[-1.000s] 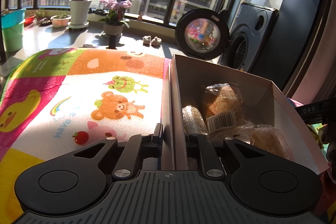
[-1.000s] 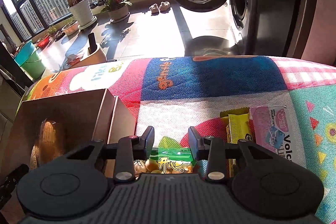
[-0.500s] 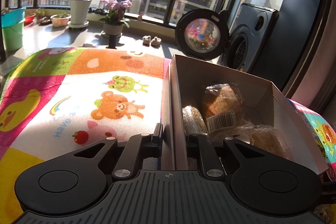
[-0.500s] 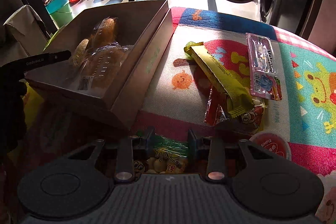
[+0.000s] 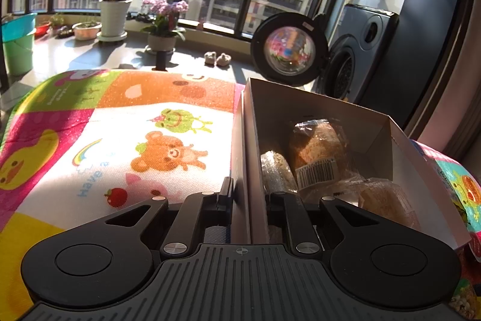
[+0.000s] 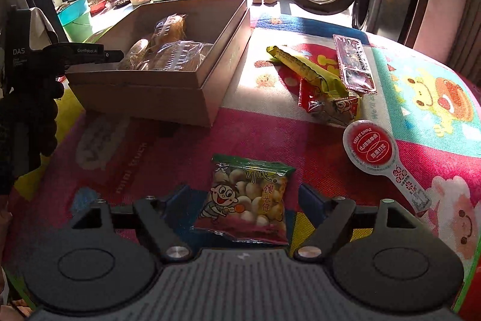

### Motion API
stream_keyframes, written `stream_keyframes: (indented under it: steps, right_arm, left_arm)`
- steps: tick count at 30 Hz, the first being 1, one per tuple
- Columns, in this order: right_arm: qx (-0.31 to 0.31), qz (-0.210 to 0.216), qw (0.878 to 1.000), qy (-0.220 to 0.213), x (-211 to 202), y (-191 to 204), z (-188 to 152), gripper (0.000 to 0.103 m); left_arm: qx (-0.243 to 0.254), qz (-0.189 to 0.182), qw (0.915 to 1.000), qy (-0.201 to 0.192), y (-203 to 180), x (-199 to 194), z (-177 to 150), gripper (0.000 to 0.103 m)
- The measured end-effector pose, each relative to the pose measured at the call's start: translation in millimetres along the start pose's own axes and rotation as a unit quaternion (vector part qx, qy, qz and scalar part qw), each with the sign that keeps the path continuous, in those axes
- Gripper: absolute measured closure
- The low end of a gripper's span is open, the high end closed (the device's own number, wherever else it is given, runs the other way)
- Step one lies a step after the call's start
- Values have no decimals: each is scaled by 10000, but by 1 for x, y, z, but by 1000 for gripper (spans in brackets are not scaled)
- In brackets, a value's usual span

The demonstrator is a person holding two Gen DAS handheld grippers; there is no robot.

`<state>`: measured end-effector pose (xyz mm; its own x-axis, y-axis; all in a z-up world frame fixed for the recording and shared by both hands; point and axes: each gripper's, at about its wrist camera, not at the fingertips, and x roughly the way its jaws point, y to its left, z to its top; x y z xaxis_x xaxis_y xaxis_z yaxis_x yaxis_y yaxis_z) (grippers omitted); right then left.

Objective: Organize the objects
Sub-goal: 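Carry the green snack bag into the box and open the right tool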

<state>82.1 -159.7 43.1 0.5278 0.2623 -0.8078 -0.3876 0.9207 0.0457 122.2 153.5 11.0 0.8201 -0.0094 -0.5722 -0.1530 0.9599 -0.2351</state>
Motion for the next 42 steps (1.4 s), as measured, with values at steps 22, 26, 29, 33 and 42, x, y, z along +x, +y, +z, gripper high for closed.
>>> stream_keyframes:
  steps: [22,26,29,33,42]
  right_arm:
    - [-480,855,9948,266,-77,92,-5,47]
    - [-739,778,9939,-237,-99,110,30,47]
    - [-767,679,9926,-649,-102,118,69,47]
    - [-483,651,9927,-890,-78,122,113,47]
    - [380,270,9972,-586,11,109,142,47]
  left_arm:
    - [14,-5,10000,4,-1,0,1,87]
    - [15,-4,10000,4,-1,0,1,87]
    - [12,-6,10000,2,-1,0,1,87]
    - [19,-8,10000,17,-1,0,1,87]
    - [24,-15,10000,30,-1,0,1,87]
